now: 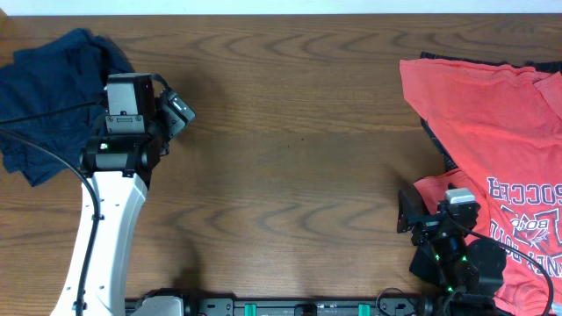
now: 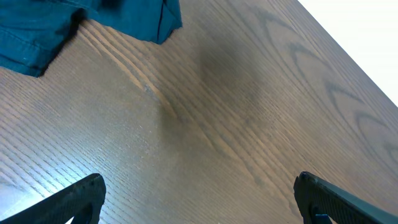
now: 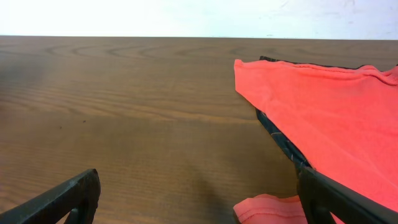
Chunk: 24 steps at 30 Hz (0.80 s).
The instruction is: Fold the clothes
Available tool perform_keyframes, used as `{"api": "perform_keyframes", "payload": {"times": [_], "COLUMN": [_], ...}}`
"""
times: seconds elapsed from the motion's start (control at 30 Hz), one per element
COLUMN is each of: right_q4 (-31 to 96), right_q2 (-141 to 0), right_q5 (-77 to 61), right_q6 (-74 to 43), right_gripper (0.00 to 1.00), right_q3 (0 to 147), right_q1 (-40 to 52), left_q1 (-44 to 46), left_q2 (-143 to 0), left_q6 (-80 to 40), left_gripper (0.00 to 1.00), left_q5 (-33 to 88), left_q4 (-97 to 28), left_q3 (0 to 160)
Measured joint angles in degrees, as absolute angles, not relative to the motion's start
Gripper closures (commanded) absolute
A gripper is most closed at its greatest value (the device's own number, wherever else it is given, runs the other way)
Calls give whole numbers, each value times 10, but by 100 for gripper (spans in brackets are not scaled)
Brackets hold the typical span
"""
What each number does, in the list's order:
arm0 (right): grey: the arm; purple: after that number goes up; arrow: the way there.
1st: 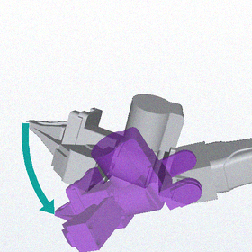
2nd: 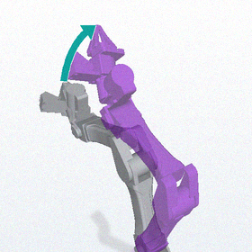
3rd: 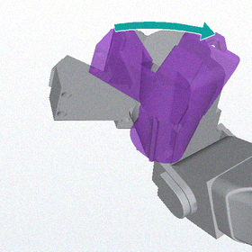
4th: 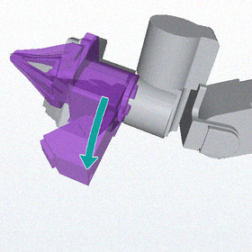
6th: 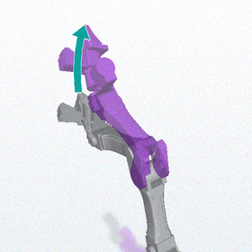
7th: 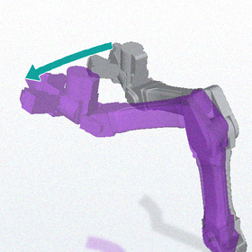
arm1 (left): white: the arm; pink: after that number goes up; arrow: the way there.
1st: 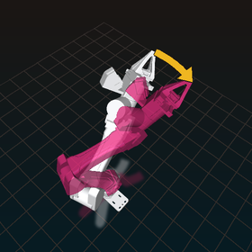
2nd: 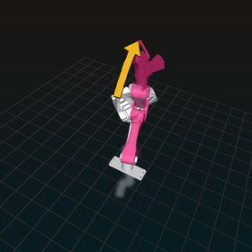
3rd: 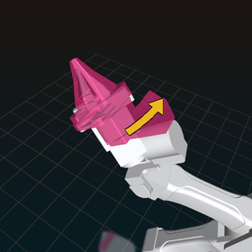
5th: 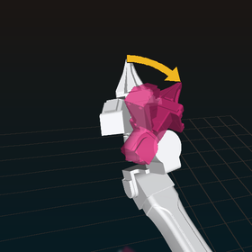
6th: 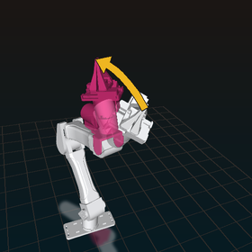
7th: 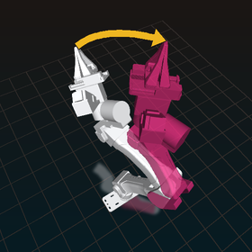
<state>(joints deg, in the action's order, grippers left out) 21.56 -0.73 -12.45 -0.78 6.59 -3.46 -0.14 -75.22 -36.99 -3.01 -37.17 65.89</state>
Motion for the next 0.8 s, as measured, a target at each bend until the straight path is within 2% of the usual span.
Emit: {"api": "perform_keyframes", "payload": {"times": [0.63,0.8], "right_q4": [216,216], "right_q2": [-7,-7], "right_q5": [-124,-124], "right_q6": [-8,-8], "right_gripper": [1,1], "right_q3": [66,66], "right_q1": [-35,-35], "left_q1": [-1,-1], "left_q2": [-752,-752], "left_q6": [-369,-325], "left_gripper": [2,2], "left_q5": [-31,-41], "left_q4": [-372,-371], "left_q3": [659,659]}}
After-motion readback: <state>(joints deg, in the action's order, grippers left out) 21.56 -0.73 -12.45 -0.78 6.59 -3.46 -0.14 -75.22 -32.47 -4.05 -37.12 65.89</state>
